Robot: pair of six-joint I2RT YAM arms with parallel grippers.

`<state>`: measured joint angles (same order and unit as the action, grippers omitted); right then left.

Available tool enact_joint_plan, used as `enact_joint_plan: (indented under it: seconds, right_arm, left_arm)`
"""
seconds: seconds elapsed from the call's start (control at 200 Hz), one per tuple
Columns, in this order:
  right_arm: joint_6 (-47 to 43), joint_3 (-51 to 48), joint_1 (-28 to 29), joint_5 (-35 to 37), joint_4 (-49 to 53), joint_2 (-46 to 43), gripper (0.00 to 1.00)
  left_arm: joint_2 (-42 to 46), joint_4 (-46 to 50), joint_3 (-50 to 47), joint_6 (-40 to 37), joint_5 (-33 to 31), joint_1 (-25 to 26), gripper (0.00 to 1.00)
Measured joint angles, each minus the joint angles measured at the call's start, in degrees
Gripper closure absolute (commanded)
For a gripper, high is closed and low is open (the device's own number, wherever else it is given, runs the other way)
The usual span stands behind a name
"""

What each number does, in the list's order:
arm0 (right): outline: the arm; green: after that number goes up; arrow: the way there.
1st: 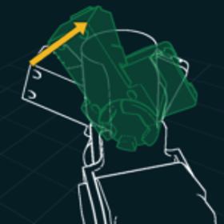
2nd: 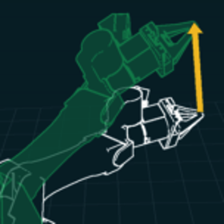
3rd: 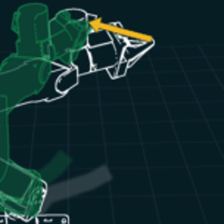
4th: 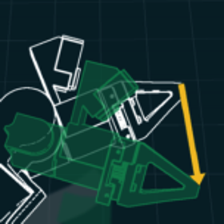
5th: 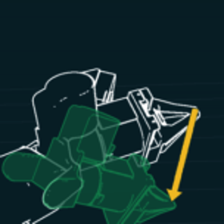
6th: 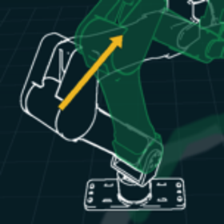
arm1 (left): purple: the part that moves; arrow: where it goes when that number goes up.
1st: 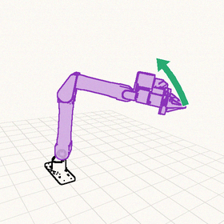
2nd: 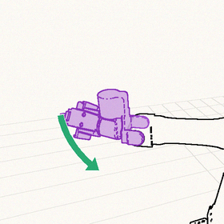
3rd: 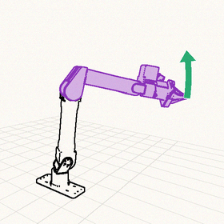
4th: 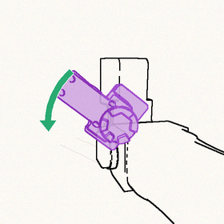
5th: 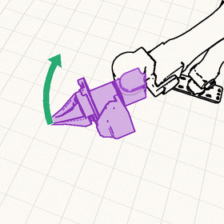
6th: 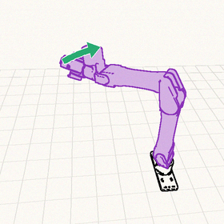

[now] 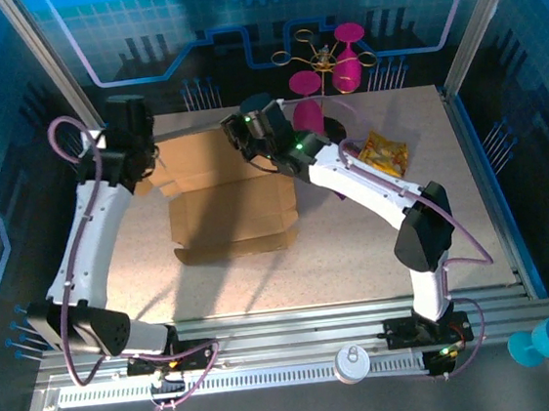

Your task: Fold the paper box

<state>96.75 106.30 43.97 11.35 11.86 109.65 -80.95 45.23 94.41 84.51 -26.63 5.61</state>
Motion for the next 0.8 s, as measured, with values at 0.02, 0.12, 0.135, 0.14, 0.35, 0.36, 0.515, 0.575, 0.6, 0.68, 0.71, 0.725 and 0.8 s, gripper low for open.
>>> enact_joint_plan:
  seconds: [0.02,0.12,0.135,0.14,0.35,0.36,0.515,0.575,0.6,0.68,0.71,0.725,0.8]
  right_arm:
    - [-0.17,-0.33,-0.46,-0.81,-0.31,0.0,1.0]
    - [-1.05,-2.47,-2.4,-4.57,-1.57,-0.04,1.0]
    - [-1.09,-2.84,-2.6,-5.07,-1.7,-0.09,1.0]
    - [-1.2,-3.02,-2.69,-5.31,-1.79,-0.09,1.0]
    - [-2.58,-5.22,-4.79,-13.2,-2.36,-0.11,1.0]
    - [-2.73,-5.22,-4.98,-13.66,-2.4,-0.11,1.0]
    - [-4.46,-5.2,-7.5,-19.04,-1.88,-0.24,1.0]
    - [-5.22,-5.2,-8.44,-20.83,-1.31,-0.24,1.0]
    - [-5.51,-5.2,-8.81,-21.57,-1.09,-0.24,1.0]
    - [-6.4,-5.2,-9.73,-23.69,-0.26,-0.24,1.0]
    - [-6.67,-5.2,-10.08,-24.41,-0.07,-0.24,1.0]
    - [-6.73,-5.2,-10.25,-24.81,0.02,-0.24,1.0]
    - [-7.08,-5.22,-11.02,-26.71,0.15,-0.24,1.0]
  left_arm:
    - [0.0,1.09,1.38,-0.61,0.55,-0.61,0.2]
    - [0.09,5.44,6.97,-7.3,3.63,-4.63,0.23]
    - [0.13,5.84,7.34,-8.76,4.13,-5.29,0.23]
    - [0.13,5.97,7.41,-9.05,4.22,-5.42,0.24]
    - [2.93,6.27,-3.28,-30.14,11.1,-12.04,0.32]
    - [3.26,5.92,-4.63,-31.26,11.74,-12.35,0.33]
    - [6.82,3.69,-19.71,-44.06,18.78,-17.79,0.39]
    - [7.08,3.45,-21.99,-48.39,19.21,-19.21,0.3]
    - [7.19,3.28,-22.45,-50.16,19.08,-19.5,0.24]
    - [7.78,2.6,-22.95,-52.96,18.32,-19.76,0.19]
    - [8.24,2.27,-23.1,-53.57,18.1,-19.87,0.18]
    - [8.5,2.03,-23.23,-53.57,17.99,-19.98,0.18]
    - [10.51,0.44,-24.41,-54.03,17.86,-20.9,0.24]
